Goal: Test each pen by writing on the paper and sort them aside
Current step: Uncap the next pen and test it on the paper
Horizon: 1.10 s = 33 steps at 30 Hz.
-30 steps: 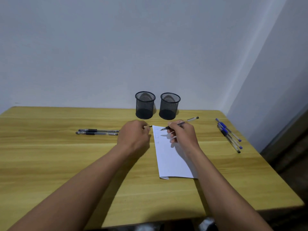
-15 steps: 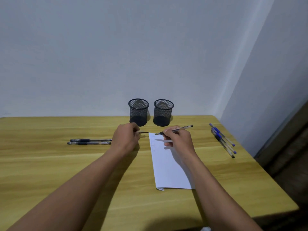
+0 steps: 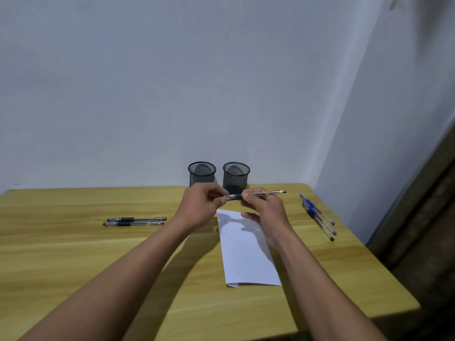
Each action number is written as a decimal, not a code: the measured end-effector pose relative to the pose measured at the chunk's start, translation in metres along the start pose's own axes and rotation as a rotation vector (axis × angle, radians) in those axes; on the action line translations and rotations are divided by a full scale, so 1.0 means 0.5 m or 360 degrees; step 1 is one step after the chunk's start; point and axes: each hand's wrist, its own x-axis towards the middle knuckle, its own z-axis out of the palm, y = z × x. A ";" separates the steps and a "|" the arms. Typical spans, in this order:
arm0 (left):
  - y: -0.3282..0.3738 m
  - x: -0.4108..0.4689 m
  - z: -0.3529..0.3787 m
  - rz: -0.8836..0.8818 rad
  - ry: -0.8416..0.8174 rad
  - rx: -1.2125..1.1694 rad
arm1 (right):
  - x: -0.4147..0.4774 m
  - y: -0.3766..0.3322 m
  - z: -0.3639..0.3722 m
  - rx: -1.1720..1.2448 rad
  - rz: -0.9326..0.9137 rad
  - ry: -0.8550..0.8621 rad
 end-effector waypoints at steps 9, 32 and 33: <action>0.035 -0.014 0.024 -0.0307 -0.0095 -0.0829 | -0.005 -0.017 -0.023 0.0154 0.0050 0.0001; 0.086 0.102 0.291 -0.0032 -0.0474 0.0106 | -0.057 -0.009 -0.337 -0.1637 -0.0265 0.0687; 0.082 0.106 0.306 -0.0001 -0.0549 0.0282 | -0.054 0.004 -0.344 -0.1685 -0.0255 0.0757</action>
